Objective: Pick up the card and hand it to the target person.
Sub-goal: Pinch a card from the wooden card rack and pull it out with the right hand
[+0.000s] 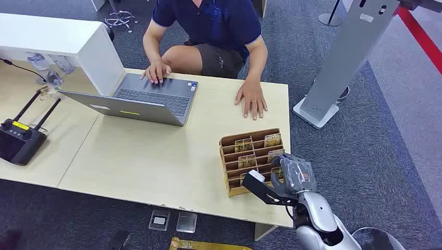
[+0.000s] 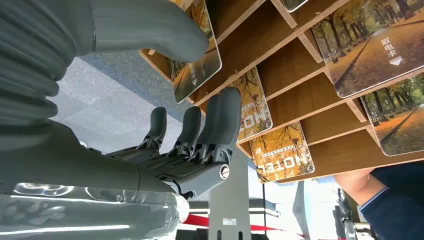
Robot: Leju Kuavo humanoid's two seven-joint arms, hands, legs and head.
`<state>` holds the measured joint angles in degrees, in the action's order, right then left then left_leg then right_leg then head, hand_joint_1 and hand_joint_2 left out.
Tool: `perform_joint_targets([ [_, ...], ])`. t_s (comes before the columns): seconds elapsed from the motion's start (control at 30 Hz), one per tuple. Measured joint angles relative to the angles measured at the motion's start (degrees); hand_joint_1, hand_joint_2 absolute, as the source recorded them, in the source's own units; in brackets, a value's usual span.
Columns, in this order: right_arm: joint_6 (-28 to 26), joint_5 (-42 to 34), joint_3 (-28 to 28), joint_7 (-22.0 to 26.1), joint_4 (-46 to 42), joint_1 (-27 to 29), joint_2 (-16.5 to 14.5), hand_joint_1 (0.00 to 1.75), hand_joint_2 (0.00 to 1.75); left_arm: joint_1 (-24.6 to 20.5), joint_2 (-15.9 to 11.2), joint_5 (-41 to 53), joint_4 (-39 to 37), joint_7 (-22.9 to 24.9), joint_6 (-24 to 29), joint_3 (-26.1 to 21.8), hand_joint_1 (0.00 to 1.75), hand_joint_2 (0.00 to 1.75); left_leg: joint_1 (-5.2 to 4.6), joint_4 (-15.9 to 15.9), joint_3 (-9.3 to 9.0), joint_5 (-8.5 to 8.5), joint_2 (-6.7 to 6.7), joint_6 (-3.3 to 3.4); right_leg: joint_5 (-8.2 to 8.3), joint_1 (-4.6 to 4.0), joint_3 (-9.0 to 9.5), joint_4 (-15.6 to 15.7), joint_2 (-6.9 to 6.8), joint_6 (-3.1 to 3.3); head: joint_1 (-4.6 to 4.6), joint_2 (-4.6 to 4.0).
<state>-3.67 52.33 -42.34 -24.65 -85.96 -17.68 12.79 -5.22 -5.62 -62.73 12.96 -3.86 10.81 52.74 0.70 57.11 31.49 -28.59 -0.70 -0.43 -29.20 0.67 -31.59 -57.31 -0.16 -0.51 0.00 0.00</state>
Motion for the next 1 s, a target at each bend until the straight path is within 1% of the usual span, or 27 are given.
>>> perform_joint_targets([
  [0.5,0.0,-0.02,0.65,-0.87,-0.02,0.95,0.68,0.86,1.75,0.0,0.07,0.22,0.0,-0.01,-0.05,0.1,0.0,0.0,0.0,0.0,-0.01,0.0,0.0,0.0,0.0,0.0,0.0,0.0,0.0,0.0,0.0,0.0],
  [0.67,-0.01,0.0,1.09,-0.99,-0.01,1.32,0.82,0.77,1.75,0.0,0.08,0.22,0.01,-0.01,-0.01,0.15,0.0,0.0,0.0,0.0,-0.01,0.0,0.0,0.0,0.0,0.0,0.0,0.0,0.0,0.0,-0.01,0.0],
  [1.0,0.0,0.02,1.4,-1.03,0.0,1.8,0.85,0.77,1.75,0.0,0.15,0.22,0.02,-0.01,0.01,0.17,0.0,0.0,0.0,0.0,-0.01,0.0,0.0,0.0,0.0,0.0,0.0,0.0,0.0,0.0,0.0,0.0],
])
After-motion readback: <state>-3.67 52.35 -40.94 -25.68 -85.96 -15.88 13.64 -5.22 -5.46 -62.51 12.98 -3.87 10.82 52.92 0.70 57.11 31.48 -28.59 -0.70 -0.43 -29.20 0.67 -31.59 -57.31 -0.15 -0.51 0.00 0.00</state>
